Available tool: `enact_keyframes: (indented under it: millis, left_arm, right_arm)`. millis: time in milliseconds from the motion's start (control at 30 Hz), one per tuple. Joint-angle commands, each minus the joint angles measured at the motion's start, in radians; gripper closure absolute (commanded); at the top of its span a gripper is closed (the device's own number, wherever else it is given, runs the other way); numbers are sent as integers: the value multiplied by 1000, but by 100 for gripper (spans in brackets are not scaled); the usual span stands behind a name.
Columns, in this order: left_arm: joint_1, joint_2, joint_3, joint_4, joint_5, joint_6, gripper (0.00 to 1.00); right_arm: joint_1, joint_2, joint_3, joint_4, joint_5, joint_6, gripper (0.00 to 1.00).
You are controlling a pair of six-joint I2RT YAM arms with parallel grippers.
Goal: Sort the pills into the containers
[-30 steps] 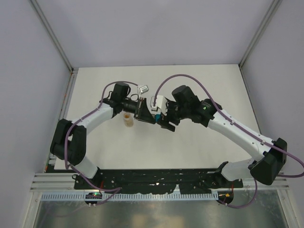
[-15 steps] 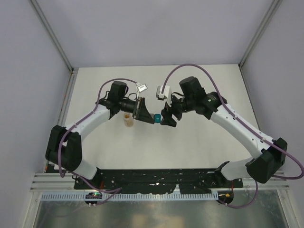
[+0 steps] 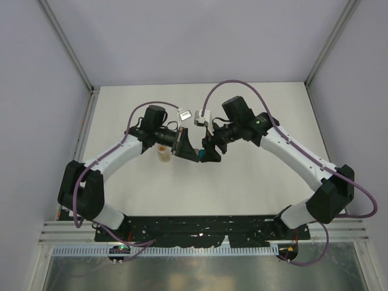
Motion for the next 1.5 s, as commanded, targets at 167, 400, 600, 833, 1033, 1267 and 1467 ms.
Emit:
enact_keyframes:
  millis: [167,400,600,833,1033,1267,1467]
  left_arm:
    - [-10,-37,10,0,34,26,100]
    - [-18,-36,9,3,35,28,100]
    - [-19,-30,7,3,34,29,100]
    - [-19,-31,5,-1,26,37,100]
    - [-19,-16,10,-6,16,36,100]
    - [-16,15,25,-41,-27,52,100]
    - [-18,58,68,-135,-83,117,100]
  right_arm:
    - [-5,32,41,-23,-83,-16,44]
    - [-5,43,39,-29,-106,-21,69]
    - [-7,39,38,-31,-98,-22,57]
    - [-13,5,39,-31,-52,-24,27]
    - [-10,-67,10,11,38,-30,21]
    - [-8,-122,-24,35,109,-36,20]
    - [-8,-156,-77,58,164,-41,20]
